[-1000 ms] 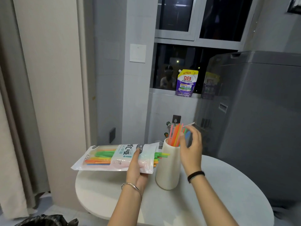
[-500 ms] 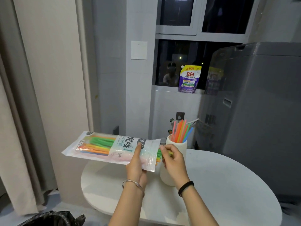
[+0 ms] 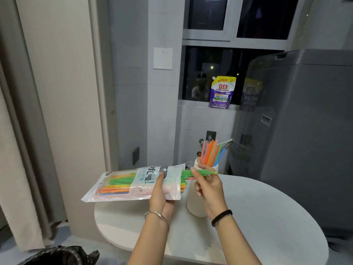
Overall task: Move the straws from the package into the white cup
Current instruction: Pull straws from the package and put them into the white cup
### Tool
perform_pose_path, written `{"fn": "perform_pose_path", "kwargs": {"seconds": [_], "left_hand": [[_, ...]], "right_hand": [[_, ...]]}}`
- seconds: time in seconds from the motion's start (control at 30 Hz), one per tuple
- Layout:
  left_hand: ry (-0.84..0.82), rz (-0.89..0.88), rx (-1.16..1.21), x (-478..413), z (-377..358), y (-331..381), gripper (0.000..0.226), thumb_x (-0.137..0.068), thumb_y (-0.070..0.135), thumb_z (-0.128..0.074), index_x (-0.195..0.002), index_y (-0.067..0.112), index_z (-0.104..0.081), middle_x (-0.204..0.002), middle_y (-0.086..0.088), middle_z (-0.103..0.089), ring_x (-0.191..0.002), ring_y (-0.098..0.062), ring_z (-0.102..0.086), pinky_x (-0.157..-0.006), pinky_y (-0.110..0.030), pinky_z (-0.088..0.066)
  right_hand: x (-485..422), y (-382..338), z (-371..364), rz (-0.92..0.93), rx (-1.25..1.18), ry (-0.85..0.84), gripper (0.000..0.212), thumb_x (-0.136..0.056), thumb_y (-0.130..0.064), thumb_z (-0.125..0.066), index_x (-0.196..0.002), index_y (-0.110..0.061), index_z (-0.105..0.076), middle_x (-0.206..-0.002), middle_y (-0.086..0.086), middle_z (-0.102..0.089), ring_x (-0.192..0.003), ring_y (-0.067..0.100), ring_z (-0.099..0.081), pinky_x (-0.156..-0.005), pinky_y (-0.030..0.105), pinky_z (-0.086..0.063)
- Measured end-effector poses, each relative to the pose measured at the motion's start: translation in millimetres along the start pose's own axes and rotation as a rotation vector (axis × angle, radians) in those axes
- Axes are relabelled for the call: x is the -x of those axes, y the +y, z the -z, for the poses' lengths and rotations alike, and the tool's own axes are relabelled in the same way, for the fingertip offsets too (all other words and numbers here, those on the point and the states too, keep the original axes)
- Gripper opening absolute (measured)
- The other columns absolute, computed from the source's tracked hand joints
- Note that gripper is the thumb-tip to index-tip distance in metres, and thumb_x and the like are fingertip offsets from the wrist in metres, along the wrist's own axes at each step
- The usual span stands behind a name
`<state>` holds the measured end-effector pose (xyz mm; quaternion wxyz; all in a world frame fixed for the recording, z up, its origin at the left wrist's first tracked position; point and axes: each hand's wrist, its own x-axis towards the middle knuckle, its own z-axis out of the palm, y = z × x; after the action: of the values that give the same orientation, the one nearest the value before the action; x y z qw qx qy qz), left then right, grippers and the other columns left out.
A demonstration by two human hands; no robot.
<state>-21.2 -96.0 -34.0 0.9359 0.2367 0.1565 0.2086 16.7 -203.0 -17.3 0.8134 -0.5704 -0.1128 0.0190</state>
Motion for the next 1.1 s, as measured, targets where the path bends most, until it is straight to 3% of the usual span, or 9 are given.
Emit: {"fn": "perform_pose_path", "kwargs": {"seconds": [0.07,0.17,0.27,0.37,0.5,0.6,0.87,1.0,1.1], "left_hand": [[-0.007,0.025,0.026,3,-2,-4,0.026,-0.096,0.021,-0.055,-0.121,0.016,-0.053,-0.091,-0.009,-0.069,-0.065,-0.021,-0.070,-0.049,-0.029,-0.057],[0.006,0.027,0.051,5,-3,-4,0.028,-0.095,0.020,-0.057,-0.122,0.016,-0.054,-0.094,-0.010,-0.071,-0.074,-0.026,-0.068,-0.048,-0.032,-0.058],[0.045,-0.003,0.079,3,-1,1,0.036,-0.094,0.019,-0.058,-0.129,0.015,-0.051,-0.114,-0.014,-0.063,-0.085,-0.030,-0.062,-0.051,-0.033,-0.057],[0.054,-0.001,0.091,3,-1,1,0.039,-0.094,0.019,-0.057,-0.132,0.012,-0.049,-0.113,-0.017,-0.061,-0.080,-0.030,-0.060,-0.048,-0.031,-0.056],[0.023,0.057,0.159,9,-7,-3,0.014,-0.095,0.016,-0.057,-0.108,0.014,-0.058,-0.078,-0.007,-0.076,-0.064,-0.023,-0.073,-0.050,-0.035,-0.058],[0.002,0.097,0.141,15,-12,-8,0.001,-0.095,0.016,-0.056,-0.095,0.017,-0.056,-0.061,-0.004,-0.075,-0.048,-0.017,-0.071,-0.041,-0.030,-0.055],[0.071,0.062,0.144,9,-6,0,0.019,-0.094,0.016,-0.057,-0.114,0.016,-0.054,-0.086,-0.009,-0.072,-0.061,-0.021,-0.070,-0.043,-0.030,-0.056],[0.031,0.094,0.152,17,-12,-4,0.003,-0.096,0.014,-0.054,-0.096,0.013,-0.057,-0.060,-0.005,-0.074,-0.048,-0.018,-0.070,-0.039,-0.029,-0.055],[0.001,0.117,0.136,20,-15,-10,0.006,-0.096,0.015,-0.053,-0.091,0.012,-0.057,-0.058,-0.006,-0.073,-0.047,-0.017,-0.070,-0.039,-0.027,-0.054]], "right_hand": [[0,2,-1,0.012,0.069,-0.001,0.007,-0.084,-0.016,-0.067,-0.081,-0.011,-0.062,-0.063,0.008,-0.053,-0.037,0.006,-0.036,-0.037,0.016,-0.030],[-2,-1,3,0.058,0.130,0.039,0.018,-0.086,-0.020,-0.064,-0.074,-0.008,-0.058,-0.052,0.004,-0.045,-0.040,0.008,-0.035,-0.039,0.016,-0.030],[-6,-10,11,0.136,-0.036,0.160,0.015,-0.085,-0.017,-0.066,-0.072,-0.012,-0.060,-0.049,-0.005,-0.046,-0.040,0.006,-0.030,-0.037,0.016,-0.026],[-6,-13,13,0.176,-0.139,0.213,0.016,-0.082,-0.016,-0.069,-0.071,-0.017,-0.057,-0.053,-0.010,-0.055,-0.043,0.005,-0.034,-0.040,0.016,-0.029],[-2,-2,5,0.149,0.014,0.188,0.019,-0.076,-0.026,-0.075,-0.086,-0.015,-0.064,-0.080,-0.001,-0.066,-0.061,0.005,-0.053,-0.059,0.020,-0.041],[-2,8,1,0.098,0.070,0.104,0.015,-0.080,-0.029,-0.071,-0.087,-0.016,-0.066,-0.073,0.000,-0.062,-0.059,0.005,-0.052,-0.056,0.018,-0.040],[-12,-5,18,0.172,-0.044,0.355,0.017,-0.081,-0.028,-0.069,-0.066,-0.021,-0.064,-0.051,-0.011,-0.061,-0.049,0.001,-0.055,-0.052,0.023,-0.041],[-7,0,9,0.133,-0.016,0.186,0.011,-0.078,-0.030,-0.072,-0.081,-0.020,-0.067,-0.062,-0.011,-0.058,-0.053,0.003,-0.050,-0.051,0.017,-0.040],[-5,8,2,0.062,0.061,0.114,0.015,-0.080,-0.025,-0.071,-0.091,-0.016,-0.067,-0.065,-0.009,-0.061,-0.053,0.000,-0.052,-0.051,0.014,-0.042]]}}
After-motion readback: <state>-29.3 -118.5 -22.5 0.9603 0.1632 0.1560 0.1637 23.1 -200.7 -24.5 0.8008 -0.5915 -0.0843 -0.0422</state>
